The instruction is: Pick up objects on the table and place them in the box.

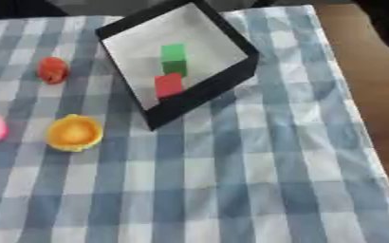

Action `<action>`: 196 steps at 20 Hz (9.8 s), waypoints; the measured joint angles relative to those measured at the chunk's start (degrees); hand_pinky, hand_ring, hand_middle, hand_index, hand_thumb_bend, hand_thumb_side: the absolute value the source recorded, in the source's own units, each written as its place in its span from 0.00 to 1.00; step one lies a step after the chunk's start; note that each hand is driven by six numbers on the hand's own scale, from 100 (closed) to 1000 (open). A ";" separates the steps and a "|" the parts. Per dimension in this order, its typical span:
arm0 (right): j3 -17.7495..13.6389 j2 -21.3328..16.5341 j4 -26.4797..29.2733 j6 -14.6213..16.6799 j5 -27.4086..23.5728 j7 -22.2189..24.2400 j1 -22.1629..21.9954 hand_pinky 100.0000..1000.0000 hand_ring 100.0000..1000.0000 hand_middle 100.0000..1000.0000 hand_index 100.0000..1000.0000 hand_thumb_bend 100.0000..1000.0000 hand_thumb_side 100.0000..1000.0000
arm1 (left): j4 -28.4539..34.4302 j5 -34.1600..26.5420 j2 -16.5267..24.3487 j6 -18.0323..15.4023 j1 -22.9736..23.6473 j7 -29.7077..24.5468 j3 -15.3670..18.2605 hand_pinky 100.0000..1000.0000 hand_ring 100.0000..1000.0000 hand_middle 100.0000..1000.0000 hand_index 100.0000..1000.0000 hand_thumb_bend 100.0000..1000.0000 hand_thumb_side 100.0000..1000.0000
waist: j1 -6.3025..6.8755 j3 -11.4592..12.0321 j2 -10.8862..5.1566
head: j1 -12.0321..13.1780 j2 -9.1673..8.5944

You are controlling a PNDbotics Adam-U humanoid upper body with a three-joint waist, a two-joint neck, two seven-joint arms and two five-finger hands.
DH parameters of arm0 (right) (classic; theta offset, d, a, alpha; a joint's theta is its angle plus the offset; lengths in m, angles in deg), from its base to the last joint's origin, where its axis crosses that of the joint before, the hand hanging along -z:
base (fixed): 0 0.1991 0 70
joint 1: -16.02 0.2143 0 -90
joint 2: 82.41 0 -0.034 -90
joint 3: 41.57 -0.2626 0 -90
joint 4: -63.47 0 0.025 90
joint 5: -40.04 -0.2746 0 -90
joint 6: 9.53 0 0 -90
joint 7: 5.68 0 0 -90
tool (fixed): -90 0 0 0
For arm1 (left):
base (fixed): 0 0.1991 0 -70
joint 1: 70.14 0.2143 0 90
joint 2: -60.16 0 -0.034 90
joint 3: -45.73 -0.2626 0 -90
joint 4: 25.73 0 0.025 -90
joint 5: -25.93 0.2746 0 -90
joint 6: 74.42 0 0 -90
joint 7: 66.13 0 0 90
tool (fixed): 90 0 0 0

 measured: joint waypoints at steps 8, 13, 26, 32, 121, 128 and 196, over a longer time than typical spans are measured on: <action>0.01 0.03 -0.04 -0.19 0.33 0.12 -0.09 0.91 0.76 0.73 0.72 0.00 0.50 | -5.36 7.81 4.70 -6.63 -5.28 -7.79 -11.14 0.79 0.81 0.79 0.89 0.58 0.45 | 0.00 0.22 -0.02 | 0.81 0.00; -0.06 0.04 -0.04 -0.21 0.33 -0.34 -0.57 0.91 0.76 0.72 0.72 0.00 0.50 | -7.52 12.69 4.70 -10.36 -5.48 -12.63 -11.36 0.80 0.81 0.80 0.89 0.58 0.45 | 0.00 0.56 -0.03 | 0.79 0.00; -1.43 1.50 -1.87 0.18 -0.18 -4.89 -2.80 0.91 0.77 0.74 0.72 0.00 0.58 | -1.47 13.55 8.89 -11.78 -0.18 -26.51 -6.13 0.81 0.82 0.79 0.88 0.59 0.35 | -0.01 1.20 -0.03 | 0.28 -0.01; -1.75 1.62 -2.75 -0.08 0.46 -5.73 -3.60 0.91 0.77 0.73 0.72 0.00 0.59 | 0.86 10.84 9.80 -10.08 0.12 -32.88 -4.78 0.81 0.82 0.78 0.86 0.61 0.34 | 0.00 1.35 -0.03 | 0.20 -0.01; -2.40 6.07 -5.34 -1.27 -0.50 -4.34 -2.44 0.91 0.75 0.72 0.71 0.00 0.66 | -23.70 48.35 -30.24 -17.45 -31.62 -23.98 -5.92 0.71 0.68 0.61 0.67 0.20 0.00 | -0.03 -1.88 -0.21 | 2.27 -0.04; -2.39 6.08 -5.34 -1.36 -0.50 -4.24 -2.45 0.91 0.75 0.72 0.71 0.00 0.64 | -26.65 50.78 -30.72 -18.41 -31.11 -24.18 -5.14 0.78 0.78 0.73 0.83 0.55 0.12 | -0.03 -1.82 -0.21 | 2.26 -0.04; -2.44 5.05 -5.74 -1.68 0.90 -4.13 -5.02 0.91 0.75 0.72 0.71 0.00 0.67 | 13.93 14.36 -0.04 7.63 -5.95 -39.36 -24.62 0.76 0.75 0.69 0.81 0.66 0.41 | 0.38 -0.49 -0.21 | 0.53 0.53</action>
